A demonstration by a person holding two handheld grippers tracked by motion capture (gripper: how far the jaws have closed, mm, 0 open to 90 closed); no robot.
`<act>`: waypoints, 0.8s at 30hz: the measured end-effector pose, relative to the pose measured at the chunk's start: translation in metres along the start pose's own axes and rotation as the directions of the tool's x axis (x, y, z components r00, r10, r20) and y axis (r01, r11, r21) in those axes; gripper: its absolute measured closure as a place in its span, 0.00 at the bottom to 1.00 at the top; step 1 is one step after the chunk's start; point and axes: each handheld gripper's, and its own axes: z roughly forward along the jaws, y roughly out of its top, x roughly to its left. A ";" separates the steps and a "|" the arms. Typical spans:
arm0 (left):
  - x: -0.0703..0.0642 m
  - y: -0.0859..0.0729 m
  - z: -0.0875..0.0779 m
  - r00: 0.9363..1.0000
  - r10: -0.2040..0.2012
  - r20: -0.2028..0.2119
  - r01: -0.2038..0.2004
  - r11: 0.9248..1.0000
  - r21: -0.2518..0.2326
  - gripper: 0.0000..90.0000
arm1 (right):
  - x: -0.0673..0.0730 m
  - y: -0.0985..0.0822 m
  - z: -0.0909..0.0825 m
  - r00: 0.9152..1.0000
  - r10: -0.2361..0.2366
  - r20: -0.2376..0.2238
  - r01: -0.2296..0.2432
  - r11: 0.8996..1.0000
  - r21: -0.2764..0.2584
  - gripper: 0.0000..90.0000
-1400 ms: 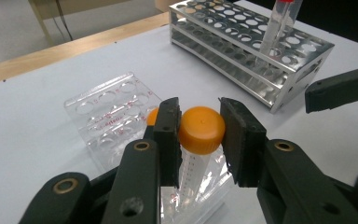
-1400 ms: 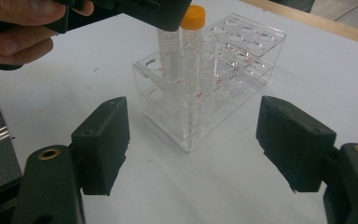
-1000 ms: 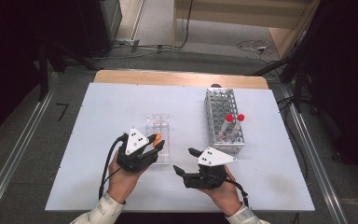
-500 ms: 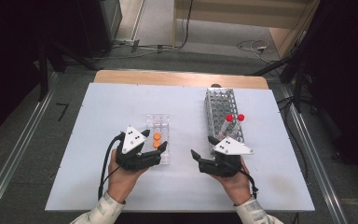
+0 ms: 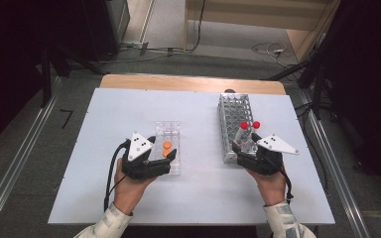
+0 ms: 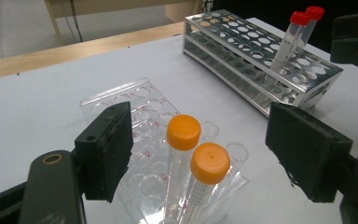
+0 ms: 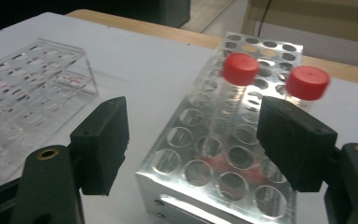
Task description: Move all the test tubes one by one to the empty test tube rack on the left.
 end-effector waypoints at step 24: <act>-0.001 0.001 -0.001 1.000 -0.013 0.023 0.013 1.000 -0.004 0.28 | -0.049 -0.011 0.037 0.988 0.061 0.143 -0.067 0.997 0.041 0.57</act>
